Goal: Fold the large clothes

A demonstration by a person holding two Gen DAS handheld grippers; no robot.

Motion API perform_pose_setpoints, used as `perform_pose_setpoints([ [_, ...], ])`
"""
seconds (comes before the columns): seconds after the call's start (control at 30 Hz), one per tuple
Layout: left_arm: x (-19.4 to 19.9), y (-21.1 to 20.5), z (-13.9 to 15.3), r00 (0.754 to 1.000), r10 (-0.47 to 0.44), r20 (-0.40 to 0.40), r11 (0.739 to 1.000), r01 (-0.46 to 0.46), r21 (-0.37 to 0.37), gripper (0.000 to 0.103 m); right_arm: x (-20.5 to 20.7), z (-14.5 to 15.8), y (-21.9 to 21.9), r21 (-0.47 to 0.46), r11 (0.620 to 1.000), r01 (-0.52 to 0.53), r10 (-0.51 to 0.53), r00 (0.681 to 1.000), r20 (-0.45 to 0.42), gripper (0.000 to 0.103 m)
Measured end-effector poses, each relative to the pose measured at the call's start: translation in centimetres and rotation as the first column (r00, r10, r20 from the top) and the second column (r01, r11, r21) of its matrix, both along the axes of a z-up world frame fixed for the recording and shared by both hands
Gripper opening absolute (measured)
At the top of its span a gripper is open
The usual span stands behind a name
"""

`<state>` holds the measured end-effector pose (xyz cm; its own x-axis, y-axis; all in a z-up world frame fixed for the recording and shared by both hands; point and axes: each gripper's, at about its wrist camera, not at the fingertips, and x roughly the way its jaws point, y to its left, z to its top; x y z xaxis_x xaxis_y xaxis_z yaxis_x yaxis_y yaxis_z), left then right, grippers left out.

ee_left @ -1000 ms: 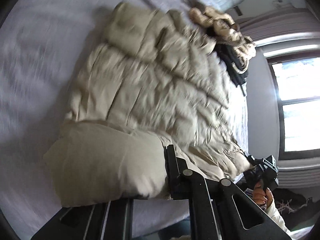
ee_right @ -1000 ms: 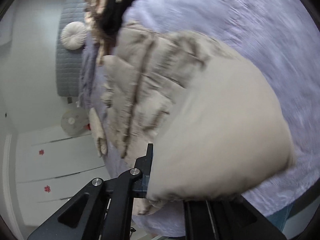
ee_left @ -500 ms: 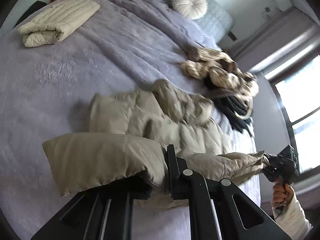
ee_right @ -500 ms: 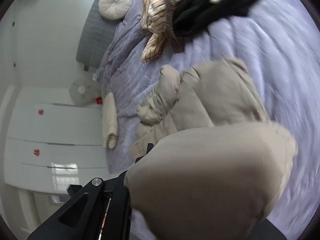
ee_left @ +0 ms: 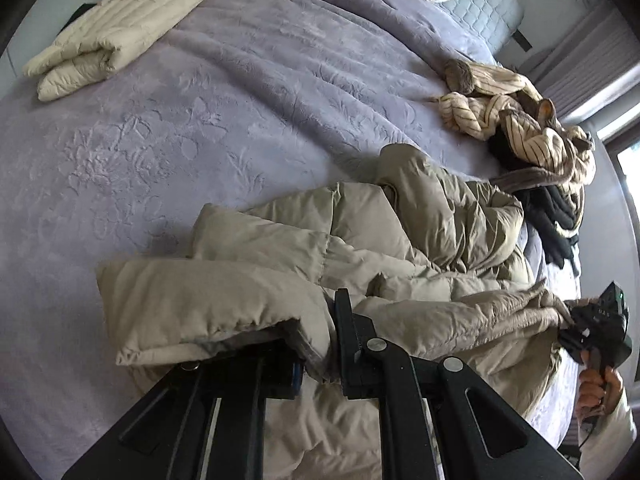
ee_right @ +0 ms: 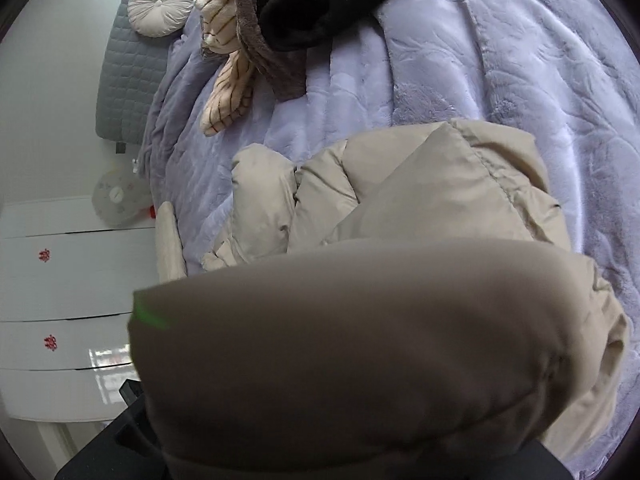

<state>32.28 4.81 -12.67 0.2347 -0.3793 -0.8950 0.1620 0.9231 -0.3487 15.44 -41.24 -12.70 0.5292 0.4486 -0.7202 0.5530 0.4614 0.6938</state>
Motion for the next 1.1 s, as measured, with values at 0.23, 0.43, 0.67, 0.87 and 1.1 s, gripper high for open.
perform_pose_setpoints([
  [0.23, -1.6, 1.4, 4.2, 0.985, 0.005, 0.172, 0.992, -0.027, 0.121, 0.092, 0.3, 1.2, -0.3, 0.003, 1.0, -0.007, 0.007, 1.0, 0.027, 0.06],
  [0.43, -2.0, 2.1, 4.1, 0.984, 0.013, 0.178, 0.989, -0.039, 0.144, 0.088, 0.2, 5.3, 0.7, -0.102, 0.992, -0.079, 0.086, 0.994, 0.072, 0.062],
  [0.67, -3.0, 0.1, 0.6, 0.985, -0.088, 0.146, 0.968, 0.05, 0.248, 0.038, -0.7, 6.9, 2.3, -0.473, 0.844, -0.253, 0.239, 0.967, -0.091, 0.009],
  [0.87, 1.4, 0.4, -2.4, 0.987, -0.044, 0.154, 0.961, 0.0, 0.276, 0.038, 1.1, 4.3, -1.2, -0.552, 0.787, -0.274, 0.221, 0.962, -0.162, 0.009],
  [1.1, 6.2, -1.1, -7.9, 0.994, -0.025, 0.105, 0.954, -0.007, 0.3, 0.039, 4.4, -1.8, -4.8, -0.491, 0.837, -0.24, 0.158, 0.966, -0.204, 0.002],
])
